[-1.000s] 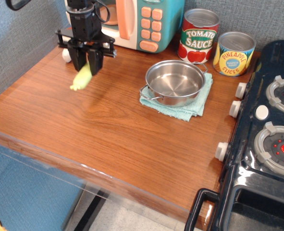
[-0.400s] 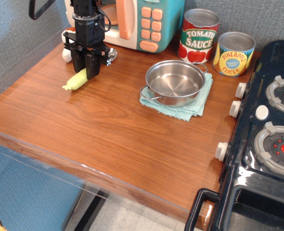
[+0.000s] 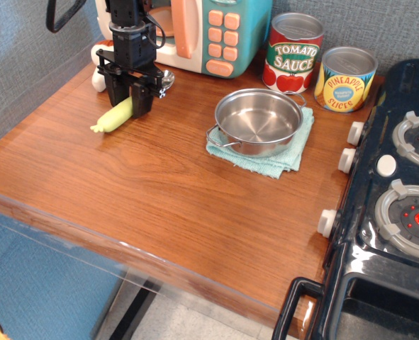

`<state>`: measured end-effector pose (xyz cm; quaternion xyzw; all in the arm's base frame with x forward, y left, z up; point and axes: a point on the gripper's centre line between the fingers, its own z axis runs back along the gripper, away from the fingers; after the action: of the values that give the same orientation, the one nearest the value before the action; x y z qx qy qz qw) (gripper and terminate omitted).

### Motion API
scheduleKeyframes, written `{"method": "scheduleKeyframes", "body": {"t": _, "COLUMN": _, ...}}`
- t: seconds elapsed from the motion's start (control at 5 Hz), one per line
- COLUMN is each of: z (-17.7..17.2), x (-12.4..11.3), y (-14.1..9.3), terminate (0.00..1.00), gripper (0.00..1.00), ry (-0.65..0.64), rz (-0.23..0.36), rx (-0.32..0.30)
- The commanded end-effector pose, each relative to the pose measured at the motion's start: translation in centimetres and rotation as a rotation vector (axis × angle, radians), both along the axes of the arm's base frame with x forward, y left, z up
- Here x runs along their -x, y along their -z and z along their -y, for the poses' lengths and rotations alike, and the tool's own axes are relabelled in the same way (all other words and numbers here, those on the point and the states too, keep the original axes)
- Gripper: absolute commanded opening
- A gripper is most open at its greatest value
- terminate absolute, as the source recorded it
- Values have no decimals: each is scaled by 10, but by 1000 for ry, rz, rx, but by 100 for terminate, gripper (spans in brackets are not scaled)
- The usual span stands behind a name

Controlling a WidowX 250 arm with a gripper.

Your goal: Put the corn to the left of the pot

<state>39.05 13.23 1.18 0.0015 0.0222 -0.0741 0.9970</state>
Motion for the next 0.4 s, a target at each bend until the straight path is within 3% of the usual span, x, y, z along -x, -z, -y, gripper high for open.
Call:
{"method": "scheduleKeyframes", "body": {"t": 0.0, "z": 2, "x": 11, "y": -79, "terminate": 0, "gripper": 100, "ry": -66, "rz": 222, "rx": -43}}
{"method": "scheduleKeyframes", "body": {"t": 0.2, "z": 2, "x": 18, "y": -90, "terminate": 0, "gripper": 100, "ry": -91, "rz": 253, "rx": -44}}
